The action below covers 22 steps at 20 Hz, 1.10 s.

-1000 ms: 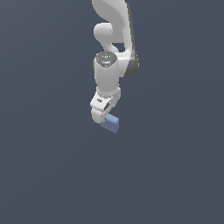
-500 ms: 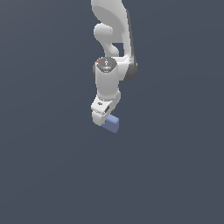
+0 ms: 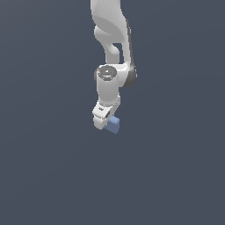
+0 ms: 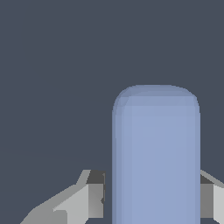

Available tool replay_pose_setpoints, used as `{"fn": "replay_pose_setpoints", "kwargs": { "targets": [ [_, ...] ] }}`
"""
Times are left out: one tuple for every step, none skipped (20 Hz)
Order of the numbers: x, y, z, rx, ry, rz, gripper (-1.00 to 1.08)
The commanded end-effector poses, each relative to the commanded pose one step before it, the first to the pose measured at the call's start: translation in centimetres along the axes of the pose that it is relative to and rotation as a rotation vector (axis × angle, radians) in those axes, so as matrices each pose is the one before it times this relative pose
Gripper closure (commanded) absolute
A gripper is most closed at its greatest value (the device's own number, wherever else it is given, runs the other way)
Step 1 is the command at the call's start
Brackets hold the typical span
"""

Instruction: Pick up the object and move it to a goal position.

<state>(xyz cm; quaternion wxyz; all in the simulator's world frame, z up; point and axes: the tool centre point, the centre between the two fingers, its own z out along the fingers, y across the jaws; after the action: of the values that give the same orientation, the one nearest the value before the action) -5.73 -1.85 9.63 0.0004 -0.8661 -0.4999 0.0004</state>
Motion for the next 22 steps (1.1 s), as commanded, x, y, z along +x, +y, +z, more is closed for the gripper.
{"fn": "replay_pose_setpoints", "kwargs": {
  "targets": [
    [0.03,0.038,0.06,-0.00123,0.00029,-0.0003,1.08],
    [0.0,0.0,0.0,0.0,0.0,0.0,1.08],
    [0.0,0.0,0.0,0.0,0.0,0.0,1.08],
    [0.0,0.0,0.0,0.0,0.0,0.0,1.08],
    [0.0,0.0,0.0,0.0,0.0,0.0,1.08],
    [0.0,0.0,0.0,0.0,0.0,0.0,1.08],
    [0.0,0.0,0.0,0.0,0.0,0.0,1.08],
    [0.0,0.0,0.0,0.0,0.0,0.0,1.08],
    [0.0,0.0,0.0,0.0,0.0,0.0,1.08],
    [-0.014,0.024,-0.047,-0.00062,0.00017,0.00025,1.08],
    [0.021,0.039,-0.037,-0.00121,0.00067,0.00004,1.08],
    [0.059,0.119,-0.117,-0.00375,0.00201,0.00022,1.08],
    [0.098,0.197,-0.199,-0.00629,0.00337,0.00037,1.08],
    [0.137,0.275,-0.278,-0.00878,0.0047,0.00051,1.08],
    [0.176,0.352,-0.358,-0.01127,0.00604,0.00066,1.08],
    [0.214,0.429,-0.435,-0.01371,0.00735,0.0008,1.08],
    [0.251,0.504,-0.514,-0.01616,0.00866,0.00094,1.08],
    [0.288,0.578,-0.591,-0.01855,0.00994,0.00108,1.08],
    [0.324,0.651,-0.667,-0.0209,0.0112,0.00122,1.08],
    [0.359,0.721,-0.742,-0.02321,0.01243,0.00135,1.08],
    [0.393,0.79,-0.815,-0.02545,0.01363,0.00148,1.08],
    [0.426,0.857,-0.886,-0.02763,0.0148,0.00161,1.08]
  ]
}}
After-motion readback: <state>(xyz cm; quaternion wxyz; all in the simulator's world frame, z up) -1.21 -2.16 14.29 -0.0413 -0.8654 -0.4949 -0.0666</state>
